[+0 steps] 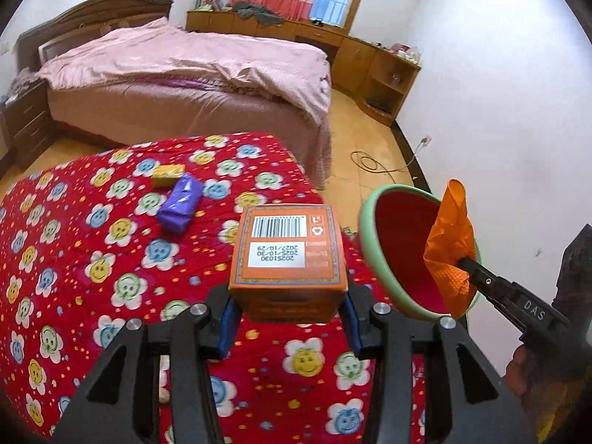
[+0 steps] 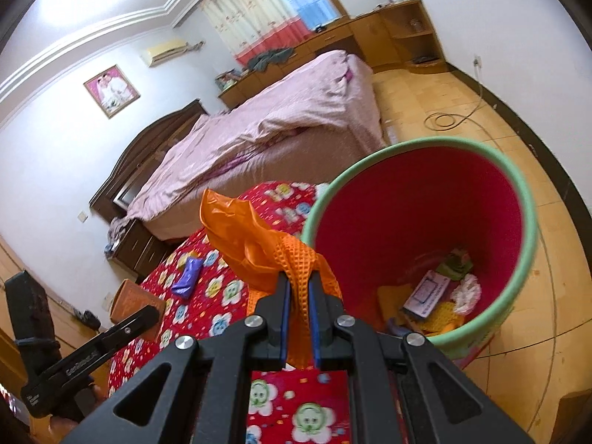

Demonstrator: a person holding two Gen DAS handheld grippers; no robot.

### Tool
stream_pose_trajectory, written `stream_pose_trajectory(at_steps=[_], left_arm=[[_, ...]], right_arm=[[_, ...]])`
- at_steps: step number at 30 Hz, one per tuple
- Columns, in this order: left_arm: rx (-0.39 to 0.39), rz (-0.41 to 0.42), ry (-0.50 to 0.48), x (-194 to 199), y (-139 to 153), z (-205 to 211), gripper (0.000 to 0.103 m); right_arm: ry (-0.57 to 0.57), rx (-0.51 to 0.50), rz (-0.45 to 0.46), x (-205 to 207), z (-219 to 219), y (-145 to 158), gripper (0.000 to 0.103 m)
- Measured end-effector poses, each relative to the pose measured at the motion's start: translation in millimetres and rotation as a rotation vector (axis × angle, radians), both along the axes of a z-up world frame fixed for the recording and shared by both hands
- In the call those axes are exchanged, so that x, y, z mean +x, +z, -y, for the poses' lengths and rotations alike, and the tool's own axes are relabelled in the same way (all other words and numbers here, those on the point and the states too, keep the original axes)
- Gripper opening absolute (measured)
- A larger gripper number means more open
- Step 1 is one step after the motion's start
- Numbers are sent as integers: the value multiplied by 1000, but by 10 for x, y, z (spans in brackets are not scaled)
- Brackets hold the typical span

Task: Collect trash
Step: 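Carry the orange box and mesh bag over the red bucket with both tools, then open the left tool to drop the box while the right tool drops the bag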

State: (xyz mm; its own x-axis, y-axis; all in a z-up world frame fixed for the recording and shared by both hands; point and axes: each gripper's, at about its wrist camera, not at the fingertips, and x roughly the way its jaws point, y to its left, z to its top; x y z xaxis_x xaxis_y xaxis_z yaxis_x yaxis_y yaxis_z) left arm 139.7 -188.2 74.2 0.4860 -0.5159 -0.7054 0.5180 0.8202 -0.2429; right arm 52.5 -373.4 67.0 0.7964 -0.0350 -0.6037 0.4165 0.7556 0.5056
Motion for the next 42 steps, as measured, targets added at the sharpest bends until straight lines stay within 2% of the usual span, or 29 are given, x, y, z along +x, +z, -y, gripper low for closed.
stream_pose_trajectory(at_steps=[9, 17, 33, 35, 36, 38, 42], left_arm=[[6, 11, -67, -104, 4, 422, 46], [40, 11, -136, -156, -101, 834, 46], [129, 9, -259, -208, -373, 1587, 46], [140, -1, -271, -205, -406, 1644, 46], [144, -8, -277, -204, -424, 1674, 48], [141, -9, -283, -214, -434, 1708, 60], [136, 12, -292, -226, -430, 1726, 61]], right_arm=[[-95, -5, 11, -293, 384, 21, 11], [-159, 8, -10, -456, 661, -125, 12], [-209, 35, -37, -481, 934, -335, 15], [-212, 28, -36, -480, 941, -322, 19], [-213, 24, -36, -484, 943, -317, 20], [-215, 16, -36, -492, 938, -310, 26], [-220, 20, -31, -501, 958, -317, 29]])
